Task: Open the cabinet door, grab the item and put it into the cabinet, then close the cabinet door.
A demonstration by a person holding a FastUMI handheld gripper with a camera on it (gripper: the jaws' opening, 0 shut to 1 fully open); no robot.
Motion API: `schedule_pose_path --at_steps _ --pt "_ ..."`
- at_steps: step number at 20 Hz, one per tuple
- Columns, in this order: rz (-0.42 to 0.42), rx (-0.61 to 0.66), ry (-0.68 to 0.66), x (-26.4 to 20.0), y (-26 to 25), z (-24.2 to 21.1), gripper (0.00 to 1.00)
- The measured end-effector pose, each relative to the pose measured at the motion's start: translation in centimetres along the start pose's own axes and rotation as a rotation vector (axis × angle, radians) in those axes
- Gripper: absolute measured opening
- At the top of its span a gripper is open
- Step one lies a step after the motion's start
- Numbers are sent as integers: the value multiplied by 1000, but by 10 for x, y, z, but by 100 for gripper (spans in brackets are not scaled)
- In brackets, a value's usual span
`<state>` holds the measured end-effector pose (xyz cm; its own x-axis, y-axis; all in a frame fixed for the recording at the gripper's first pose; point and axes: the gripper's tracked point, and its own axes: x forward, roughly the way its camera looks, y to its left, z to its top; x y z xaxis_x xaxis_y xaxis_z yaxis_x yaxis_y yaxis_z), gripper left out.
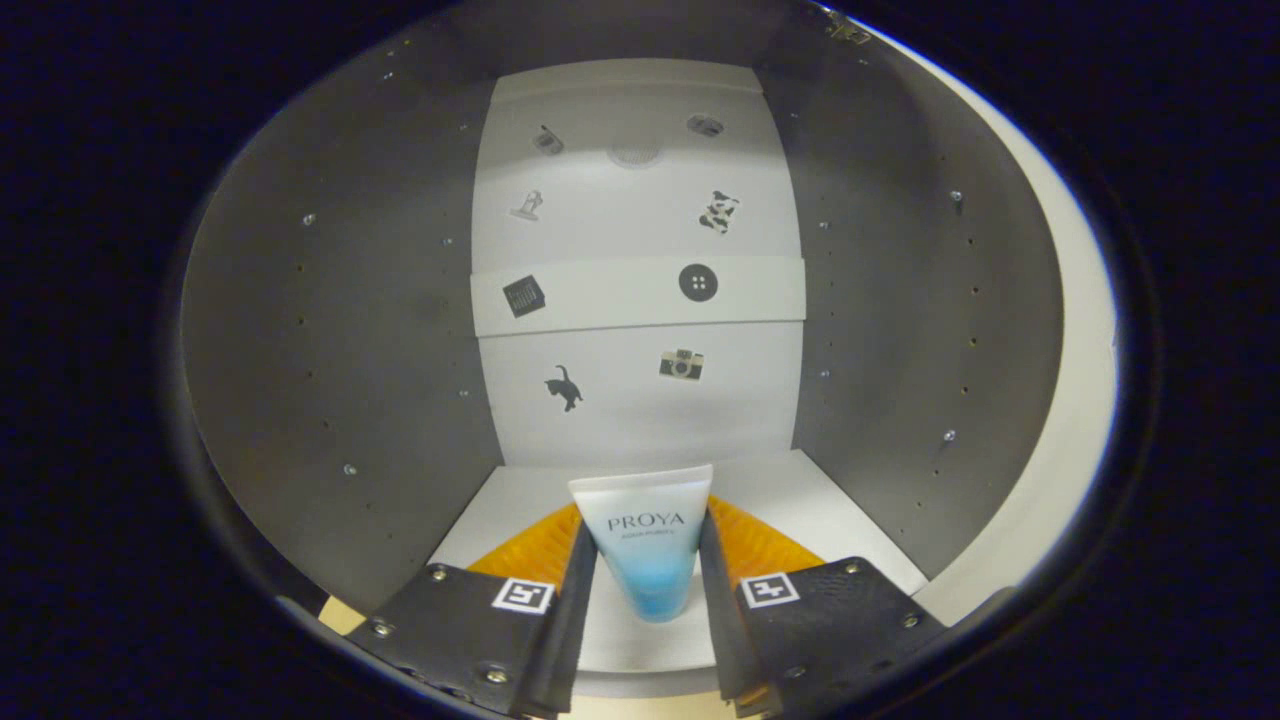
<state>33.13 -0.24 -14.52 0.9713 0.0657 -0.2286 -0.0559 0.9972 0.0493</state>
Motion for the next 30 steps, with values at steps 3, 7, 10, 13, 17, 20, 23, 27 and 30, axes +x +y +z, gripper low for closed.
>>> schedule_pose_path --at_steps 3,7,10,13,17,20,23,27,30 --pt "-3 5 7 1 -1 -2 53" --pt "-3 22 16 2 -3 -2 53" --pt "-8 14 19 3 -3 -3 55" --pt "-7 28 28 2 -2 -4 56" --pt "3 39 13 -4 3 1 69" --pt "-3 51 -12 -16 3 10 79" --pt "-12 36 -44 -47 2 19 82" --pt "-8 24 -77 -114 5 25 93" --pt "1 30 -93 -181 6 25 93"
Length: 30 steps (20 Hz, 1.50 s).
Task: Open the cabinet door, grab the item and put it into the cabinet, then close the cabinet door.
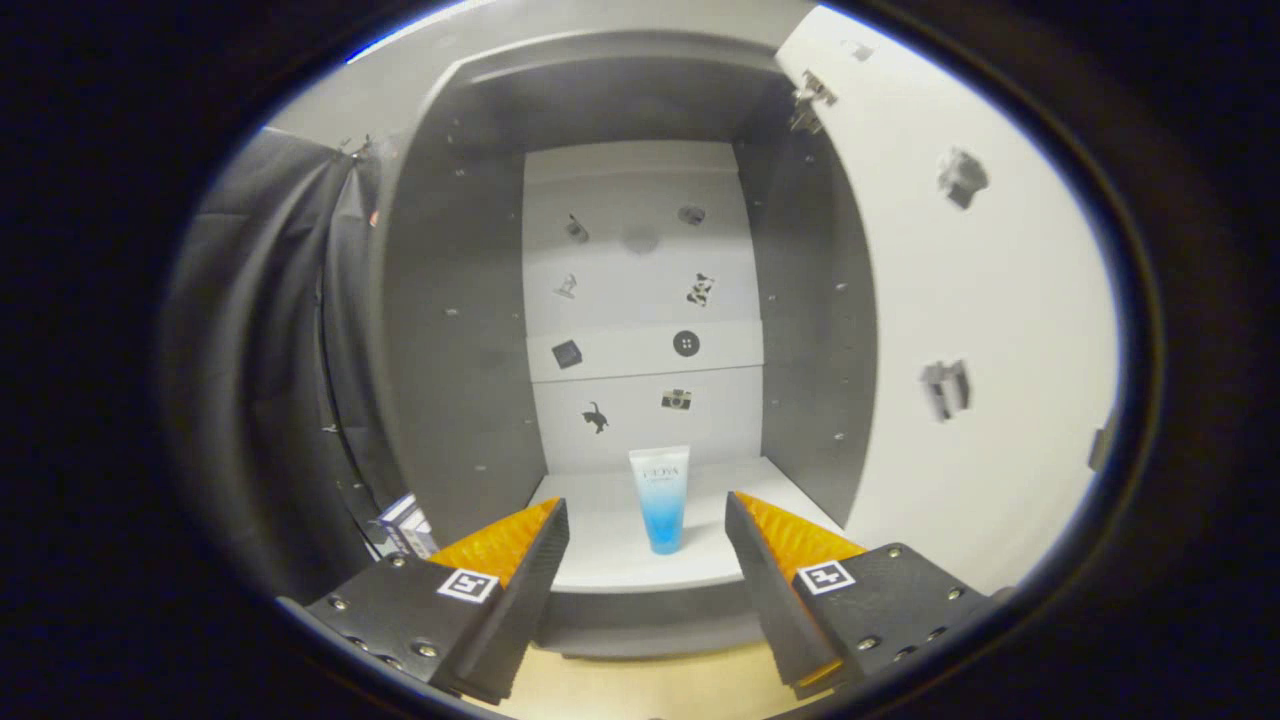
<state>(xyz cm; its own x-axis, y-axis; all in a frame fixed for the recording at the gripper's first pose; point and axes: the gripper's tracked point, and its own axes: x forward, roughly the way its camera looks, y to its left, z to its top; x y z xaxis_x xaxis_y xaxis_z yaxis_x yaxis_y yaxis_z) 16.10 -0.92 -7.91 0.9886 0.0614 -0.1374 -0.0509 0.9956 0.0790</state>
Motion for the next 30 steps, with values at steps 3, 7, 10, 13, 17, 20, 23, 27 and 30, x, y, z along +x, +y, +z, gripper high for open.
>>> schedule_pose_path --at_steps 3,7,10,13,17,20,23,27,30 --pt "-5 -3 12 -69 -7 -5 93" --pt "-29 -6 15 -157 -28 -4 93" --pt "-44 1 24 -205 -50 -4 93" --pt "-56 1 1 -243 -81 7 93" --pt "-100 23 -16 -279 -146 16 93" --pt "-156 21 -6 -300 -198 13 93" --pt "-217 17 5 -301 -249 7 93" --pt "-216 19 9 -272 -288 4 93" --pt "-153 43 19 -243 -295 7 93"
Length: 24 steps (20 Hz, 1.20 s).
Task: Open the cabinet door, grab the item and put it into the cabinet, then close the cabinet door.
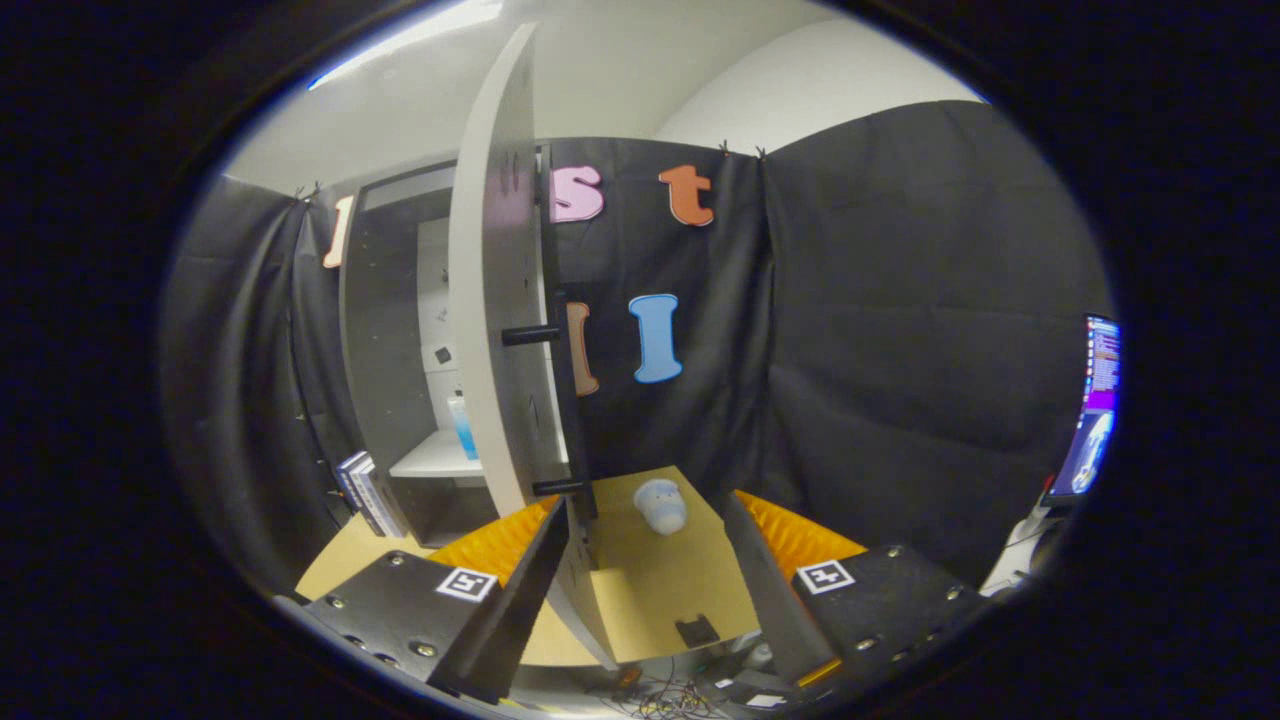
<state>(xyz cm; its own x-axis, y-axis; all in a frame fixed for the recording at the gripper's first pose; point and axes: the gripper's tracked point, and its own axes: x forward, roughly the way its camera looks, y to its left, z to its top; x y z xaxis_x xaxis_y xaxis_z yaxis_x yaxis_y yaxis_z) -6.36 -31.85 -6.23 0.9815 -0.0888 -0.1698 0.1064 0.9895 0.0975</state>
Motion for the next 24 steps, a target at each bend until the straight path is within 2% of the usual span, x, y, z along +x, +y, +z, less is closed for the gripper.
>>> schedule_pose_path --at_steps 6,8,14,17,21,23,24 --pt "85 -48 -7 13 13 2 92" --pt "137 -55 -3 7 22 1 92" --pt "337 -28 17 10 108 -13 92" --pt "407 -30 19 21 159 -19 92" --pt "455 -41 25 39 211 -24 93" --pt "494 -20 39 56 240 -27 100" --pt "508 -17 36 62 255 -28 100"
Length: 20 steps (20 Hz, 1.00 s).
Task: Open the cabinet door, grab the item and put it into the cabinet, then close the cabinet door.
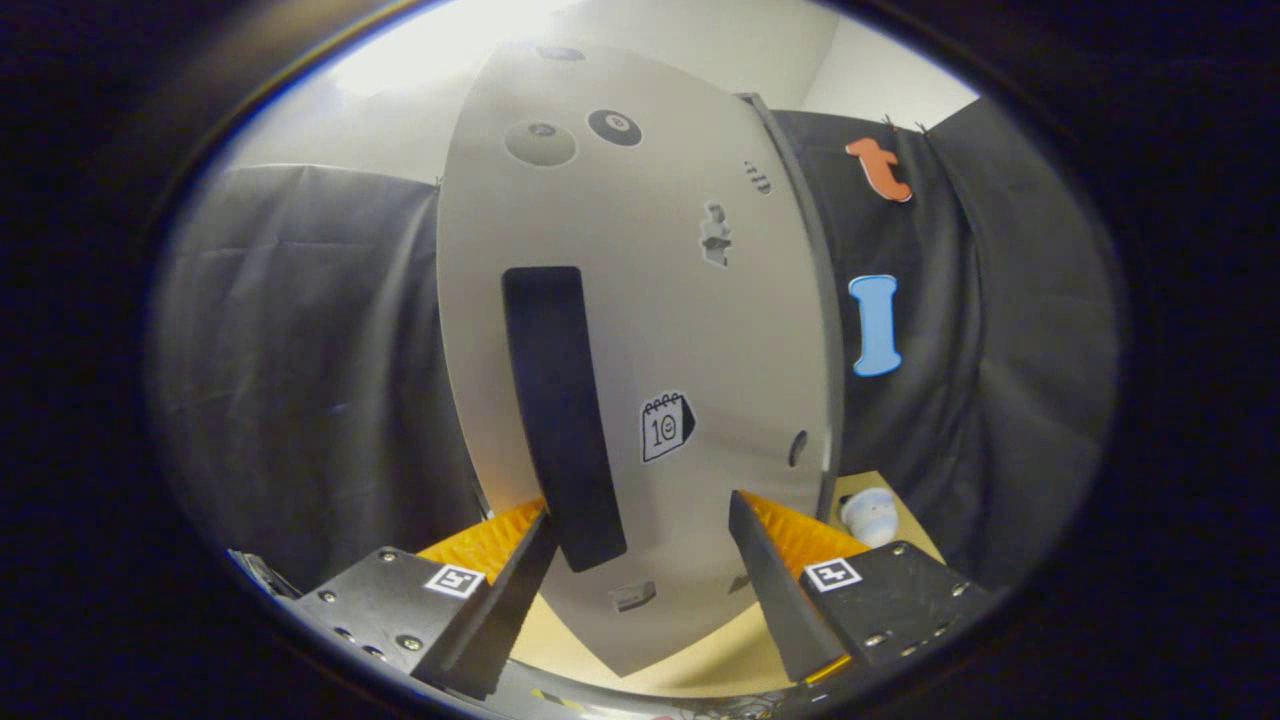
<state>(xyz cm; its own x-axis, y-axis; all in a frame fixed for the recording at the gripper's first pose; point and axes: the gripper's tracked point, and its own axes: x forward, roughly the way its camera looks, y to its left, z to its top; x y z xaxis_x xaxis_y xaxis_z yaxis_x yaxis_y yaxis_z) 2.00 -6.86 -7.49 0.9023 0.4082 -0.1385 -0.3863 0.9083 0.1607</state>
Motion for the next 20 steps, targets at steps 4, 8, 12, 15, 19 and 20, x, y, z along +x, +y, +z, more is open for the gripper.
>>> schedule_pose_path --at_steps 4,8,12,15,19,20 --pt "27 -38 -12 53 41 1 100" --pt "3 -122 -34 117 66 8 100" --pt "-51 -161 -54 148 71 8 100" --pt "-144 -158 -71 182 75 11 100" --pt "-242 -156 -113 219 73 16 100" --pt "-258 -155 -123 224 73 16 100"
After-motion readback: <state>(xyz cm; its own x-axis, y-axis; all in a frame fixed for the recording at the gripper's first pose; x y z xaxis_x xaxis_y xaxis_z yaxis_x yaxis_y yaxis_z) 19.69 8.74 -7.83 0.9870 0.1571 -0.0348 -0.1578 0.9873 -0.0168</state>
